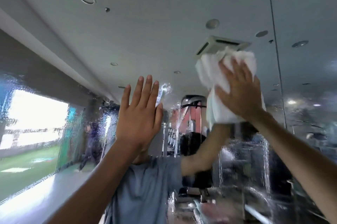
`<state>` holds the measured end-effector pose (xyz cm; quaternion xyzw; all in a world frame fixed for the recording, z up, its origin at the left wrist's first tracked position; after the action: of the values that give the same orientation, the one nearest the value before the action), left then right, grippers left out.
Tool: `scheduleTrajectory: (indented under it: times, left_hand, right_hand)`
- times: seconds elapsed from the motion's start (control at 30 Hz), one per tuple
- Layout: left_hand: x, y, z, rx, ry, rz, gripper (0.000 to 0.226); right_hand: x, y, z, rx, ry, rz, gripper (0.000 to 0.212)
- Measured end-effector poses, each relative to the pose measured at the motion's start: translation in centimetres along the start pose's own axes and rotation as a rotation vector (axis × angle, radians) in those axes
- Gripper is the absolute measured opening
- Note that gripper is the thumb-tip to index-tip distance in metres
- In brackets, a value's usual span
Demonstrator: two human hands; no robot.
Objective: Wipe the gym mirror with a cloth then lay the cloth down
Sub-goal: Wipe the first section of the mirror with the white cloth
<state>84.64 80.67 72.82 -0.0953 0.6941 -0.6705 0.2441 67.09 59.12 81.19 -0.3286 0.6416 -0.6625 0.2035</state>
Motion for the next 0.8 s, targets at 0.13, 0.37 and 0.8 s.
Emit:
scheduleTrajectory:
  times: [0.13, 0.37, 0.8]
  left_hand:
    - [-0.2, 0.1, 0.1, -0.002, 0.004, 0.008, 0.060]
    - [-0.5, 0.3, 0.2, -0.021, -0.004, 0.002, 0.060]
    - [-0.3, 0.4, 0.1, 0.018, -0.001, 0.021, 0.060]
  right_hand:
    - [-4.0, -3.7, -0.3, -0.066, -0.077, 0.319, 0.072]
    - [-6.6, 5.4, -0.4, 0.099, 0.041, -0.367, 0.075]
    - [-8.6, 2.7, -0.4, 0.088, -0.011, -0.068, 0.072]
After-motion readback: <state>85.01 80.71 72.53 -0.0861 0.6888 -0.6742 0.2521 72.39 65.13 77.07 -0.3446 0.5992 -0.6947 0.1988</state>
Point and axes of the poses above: each hand's wrist, its own y-axis away from the middle knuckle, its own z-axis out of the palm, x = y × z, the point moved 2 cm from there along -y, towards the middle knuckle, and after that the axes turned 14 degrees about y, right-handed, at the moved point
